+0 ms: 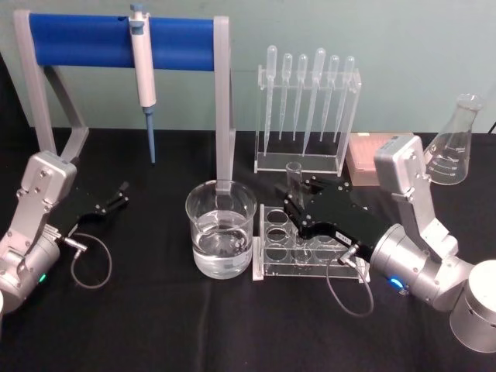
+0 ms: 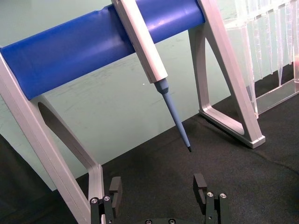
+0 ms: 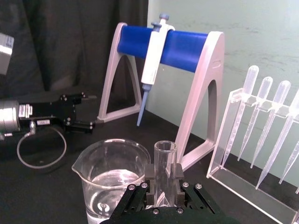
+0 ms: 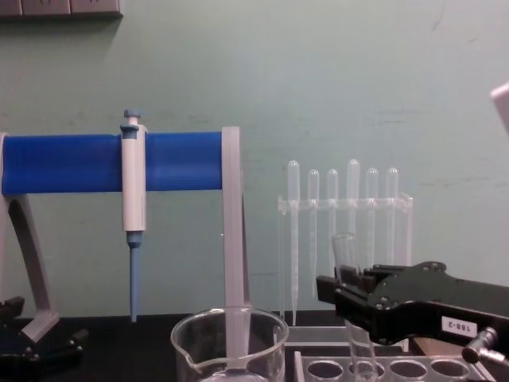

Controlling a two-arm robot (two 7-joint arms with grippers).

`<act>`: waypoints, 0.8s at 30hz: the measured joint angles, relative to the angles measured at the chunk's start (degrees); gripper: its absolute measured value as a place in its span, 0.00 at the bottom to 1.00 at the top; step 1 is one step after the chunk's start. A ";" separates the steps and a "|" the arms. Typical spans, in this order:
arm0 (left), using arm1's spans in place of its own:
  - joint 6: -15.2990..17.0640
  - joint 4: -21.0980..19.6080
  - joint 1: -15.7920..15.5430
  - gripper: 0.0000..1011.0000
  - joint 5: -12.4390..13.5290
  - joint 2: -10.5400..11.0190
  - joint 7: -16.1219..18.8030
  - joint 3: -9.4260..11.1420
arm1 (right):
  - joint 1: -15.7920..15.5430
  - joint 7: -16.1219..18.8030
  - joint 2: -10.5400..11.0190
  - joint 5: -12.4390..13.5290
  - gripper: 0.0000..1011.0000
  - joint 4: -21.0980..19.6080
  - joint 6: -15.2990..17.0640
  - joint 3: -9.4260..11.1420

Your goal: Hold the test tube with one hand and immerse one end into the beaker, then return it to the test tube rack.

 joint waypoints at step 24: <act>0.00 0.00 0.00 0.99 0.00 0.00 0.00 0.00 | -12.24 -4.49 7.25 1.70 0.92 -15.15 13.47 8.41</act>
